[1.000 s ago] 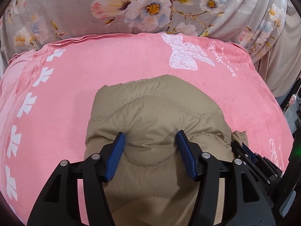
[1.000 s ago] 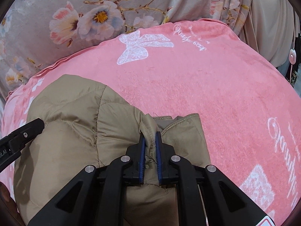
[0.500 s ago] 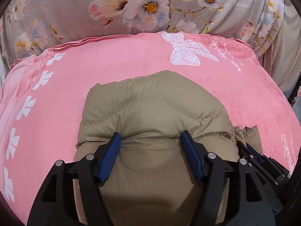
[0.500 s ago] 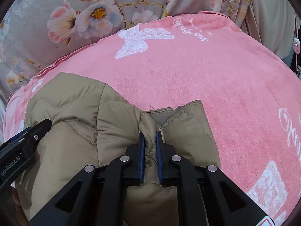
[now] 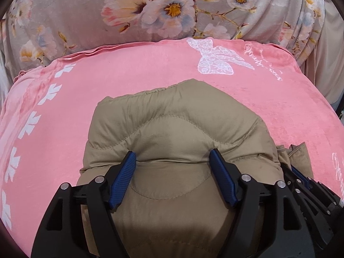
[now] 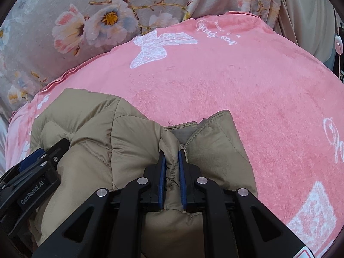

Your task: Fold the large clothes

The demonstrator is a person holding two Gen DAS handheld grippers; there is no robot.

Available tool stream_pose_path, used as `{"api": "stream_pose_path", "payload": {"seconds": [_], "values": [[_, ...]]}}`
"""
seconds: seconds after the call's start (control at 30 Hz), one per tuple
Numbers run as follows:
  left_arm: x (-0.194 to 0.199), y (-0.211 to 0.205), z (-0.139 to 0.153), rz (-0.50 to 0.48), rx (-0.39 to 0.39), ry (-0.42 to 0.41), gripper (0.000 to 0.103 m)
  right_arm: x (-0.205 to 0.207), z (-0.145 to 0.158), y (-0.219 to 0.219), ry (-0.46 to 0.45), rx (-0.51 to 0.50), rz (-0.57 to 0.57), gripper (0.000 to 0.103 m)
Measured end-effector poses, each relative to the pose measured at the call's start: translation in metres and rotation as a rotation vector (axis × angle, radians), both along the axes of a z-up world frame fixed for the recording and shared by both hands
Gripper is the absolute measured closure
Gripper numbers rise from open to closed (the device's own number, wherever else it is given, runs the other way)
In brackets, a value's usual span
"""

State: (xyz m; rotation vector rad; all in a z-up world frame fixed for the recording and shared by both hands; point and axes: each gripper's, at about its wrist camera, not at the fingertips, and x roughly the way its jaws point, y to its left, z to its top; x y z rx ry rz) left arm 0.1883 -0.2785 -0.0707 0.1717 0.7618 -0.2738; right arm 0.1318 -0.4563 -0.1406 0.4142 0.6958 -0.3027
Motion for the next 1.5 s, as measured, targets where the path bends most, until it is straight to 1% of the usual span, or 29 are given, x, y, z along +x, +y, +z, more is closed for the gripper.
{"api": "stream_pose_path", "payload": {"seconds": [0.07,0.13,0.23,0.27,0.37,0.4,0.47,0.53,0.6,0.7,0.8,0.87,1.0,1.13,1.33,1.5], "values": [[0.000,-0.002,-0.001,0.003,0.006,-0.002,0.034,0.001,0.000,0.000,0.001,0.000,0.000,0.093],[0.002,0.000,0.002,-0.002,-0.009,0.004,0.034,0.002,0.000,-0.001,0.004,0.001,0.009,0.092],[-0.003,0.010,0.012,-0.025,-0.030,0.041,0.034,0.001,0.007,-0.001,0.028,-0.016,0.037,0.091],[-0.008,0.017,0.020,-0.030,-0.037,0.054,0.034,-0.006,0.019,0.001,0.038,-0.050,0.039,0.090],[-0.032,0.045,0.046,-0.002,-0.072,0.071,0.034,-0.037,0.054,0.011,-0.035,-0.088,0.056,0.088],[-0.039,0.051,0.050,0.009,-0.076,0.078,0.034,-0.048,0.065,0.017,-0.052,-0.095,0.080,0.088],[-0.051,0.062,0.052,0.037,-0.077,0.099,0.034,-0.061,0.072,0.031,-0.052,-0.112,0.133,0.088],[-0.061,0.069,0.044,0.049,-0.091,0.133,0.034,-0.069,0.065,0.044,-0.037,-0.116,0.173,0.088],[-0.067,0.071,0.035,0.057,-0.105,0.143,0.034,-0.068,0.050,0.050,-0.014,-0.112,0.192,0.088],[-0.075,0.066,0.027,0.064,-0.079,0.104,0.033,-0.067,0.035,0.055,-0.035,-0.145,0.192,0.089],[-0.075,0.062,0.018,0.079,-0.075,0.082,0.027,-0.062,0.024,0.056,-0.044,-0.164,0.187,0.089],[-0.074,0.061,0.010,0.083,-0.077,0.069,0.022,-0.060,0.017,0.055,-0.058,-0.154,0.177,0.090],[-0.071,0.059,0.003,0.088,-0.069,0.056,0.020,-0.060,0.005,0.050,-0.097,-0.122,0.165,0.091],[-0.070,0.054,-0.003,0.088,-0.046,0.041,0.019,-0.062,-0.002,0.051,-0.120,-0.121,0.147,0.092],[-0.070,0.047,-0.009,0.095,-0.018,0.013,0.018,-0.060,-0.006,0.046,-0.125,-0.078,0.150,0.093],[-0.069,0.045,-0.012,0.098,-0.009,-0.001,0.017,-0.060,-0.007,0.044,-0.127,-0.067,0.152,0.093]]}}
